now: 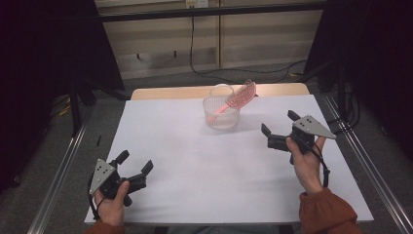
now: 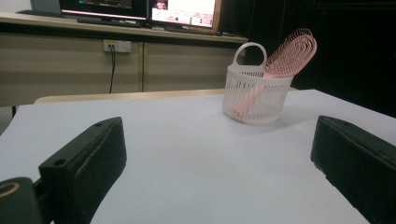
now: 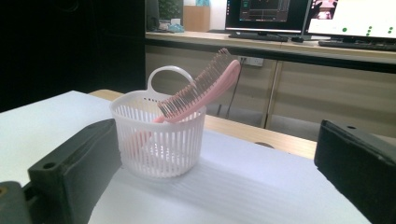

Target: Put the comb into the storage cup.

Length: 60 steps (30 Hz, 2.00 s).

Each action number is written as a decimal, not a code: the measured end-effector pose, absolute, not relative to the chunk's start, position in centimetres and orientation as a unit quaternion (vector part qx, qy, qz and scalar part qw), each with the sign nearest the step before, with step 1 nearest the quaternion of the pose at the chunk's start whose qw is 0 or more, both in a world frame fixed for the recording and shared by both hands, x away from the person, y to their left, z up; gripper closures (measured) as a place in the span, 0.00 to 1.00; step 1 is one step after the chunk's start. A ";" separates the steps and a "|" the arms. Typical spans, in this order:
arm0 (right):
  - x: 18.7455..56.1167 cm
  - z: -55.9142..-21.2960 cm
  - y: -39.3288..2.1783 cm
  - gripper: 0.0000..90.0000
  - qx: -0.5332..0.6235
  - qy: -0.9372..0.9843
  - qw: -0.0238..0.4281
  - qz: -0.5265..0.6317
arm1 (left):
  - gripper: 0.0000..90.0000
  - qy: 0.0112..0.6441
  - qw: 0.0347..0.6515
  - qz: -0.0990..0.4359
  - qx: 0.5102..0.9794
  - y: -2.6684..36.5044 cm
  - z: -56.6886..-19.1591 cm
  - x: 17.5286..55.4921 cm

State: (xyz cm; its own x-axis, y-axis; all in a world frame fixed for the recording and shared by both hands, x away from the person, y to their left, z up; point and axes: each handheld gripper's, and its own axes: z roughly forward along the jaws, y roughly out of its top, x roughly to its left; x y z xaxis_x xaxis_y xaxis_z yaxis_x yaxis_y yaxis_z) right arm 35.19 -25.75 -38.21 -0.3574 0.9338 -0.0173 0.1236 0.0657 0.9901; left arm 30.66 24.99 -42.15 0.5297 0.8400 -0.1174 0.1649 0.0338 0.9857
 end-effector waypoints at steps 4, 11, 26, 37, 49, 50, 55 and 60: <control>34.2 -38.5 -26.1 0.00 0.425 0.622 0.380 0.536 | 0.04 0.395 0.601 0.281 0.636 25.0 -42.1 30.6; 32.8 -39.2 -26.5 0.00 0.430 0.622 0.380 0.533 | 0.04 0.398 0.599 0.282 0.635 25.0 -42.1 30.5; 30.0 -39.8 -27.5 0.00 0.434 0.617 0.393 0.526 | 0.04 0.401 0.596 0.287 0.634 24.9 -42.0 30.3; 27.8 -40.3 -28.5 0.00 0.440 0.611 0.398 0.525 | 0.04 0.401 0.594 0.287 0.635 24.9 -42.0 30.2; 26.1 -40.9 -29.4 0.00 0.452 0.601 0.402 0.523 | 0.04 0.403 0.590 0.289 0.637 25.0 -42.1 30.1; 25.9 -40.8 -29.5 0.00 0.455 0.596 0.401 0.527 | 0.04 0.404 0.593 0.286 0.635 25.0 -42.1 30.2; 25.1 -41.1 -30.1 0.00 0.459 0.590 0.408 0.524 | 0.04 0.405 0.591 0.285 0.636 25.0 -42.1 30.2; 24.4 -41.7 -30.5 0.00 0.463 0.588 0.403 0.527 | 0.04 0.405 0.590 0.285 0.638 25.1 -42.1 30.2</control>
